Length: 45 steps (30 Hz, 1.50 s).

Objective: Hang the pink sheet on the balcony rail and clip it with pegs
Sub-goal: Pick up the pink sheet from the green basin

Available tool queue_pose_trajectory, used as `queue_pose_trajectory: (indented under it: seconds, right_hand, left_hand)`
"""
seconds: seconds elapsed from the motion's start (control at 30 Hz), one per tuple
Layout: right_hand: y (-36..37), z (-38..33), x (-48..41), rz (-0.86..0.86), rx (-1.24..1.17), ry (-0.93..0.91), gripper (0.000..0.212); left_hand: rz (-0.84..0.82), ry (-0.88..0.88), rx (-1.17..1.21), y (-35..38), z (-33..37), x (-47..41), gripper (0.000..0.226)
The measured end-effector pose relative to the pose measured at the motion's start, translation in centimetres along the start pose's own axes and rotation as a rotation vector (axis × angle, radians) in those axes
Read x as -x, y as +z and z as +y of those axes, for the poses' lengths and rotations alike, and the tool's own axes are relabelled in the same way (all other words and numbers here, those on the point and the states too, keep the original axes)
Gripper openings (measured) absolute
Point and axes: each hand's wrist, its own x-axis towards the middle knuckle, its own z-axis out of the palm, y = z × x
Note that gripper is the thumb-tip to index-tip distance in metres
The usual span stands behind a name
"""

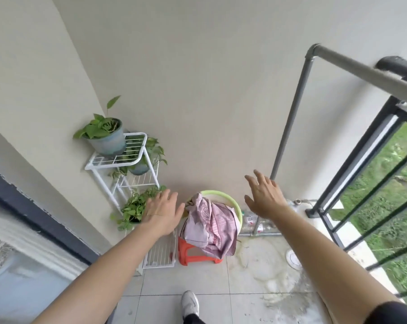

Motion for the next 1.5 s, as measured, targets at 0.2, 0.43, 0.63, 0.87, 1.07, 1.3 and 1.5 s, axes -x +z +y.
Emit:
queue_pose_trajectory:
  seconds: [0.2, 0.43, 0.63, 0.87, 1.07, 1.3, 1.5]
  right_hand:
    - [6.0, 1.1, -9.3, -0.176, -0.008, 0.083, 0.068]
    - [15.2, 1.3, -18.7, -0.46, -0.092, 0.254, 0.066]
    - [25.6, -0.1, -22.1, -0.648, -0.244, 0.388, 0.067]
    - [36.8, -0.5, -22.8, -0.658, -0.56, 0.815, 0.083]
    - [39.9, -7.6, -21.4, -0.808, -0.982, 0.537, 0.026]
    - [40.7, -5.4, -24.3, -1.083, -1.107, 0.484, 0.062]
    - [43.9, 0.0, -23.9, -0.788, -0.629, 0.419, 0.049]
  left_hand:
    - [-0.161, 0.007, 0.116, 7.0, -1.3, -9.9, 0.05]
    - [-0.487, -0.086, 0.352, 17.5, -3.2, -20.7, 0.045]
    - [-0.697, -0.252, 0.519, 26.6, -2.9, -24.1, 0.055]
    - [-0.821, -0.374, 0.928, 37.5, 0.4, -23.3, 0.101]
    - [-0.767, -0.623, 1.14, 40.2, -1.1, -25.0, 0.075]
    - [-0.747, -0.656, 1.027, 39.4, 0.5, -28.9, 0.077]
    - [-0.525, -0.75, 0.849, 41.7, -0.2, -30.1, 0.034]
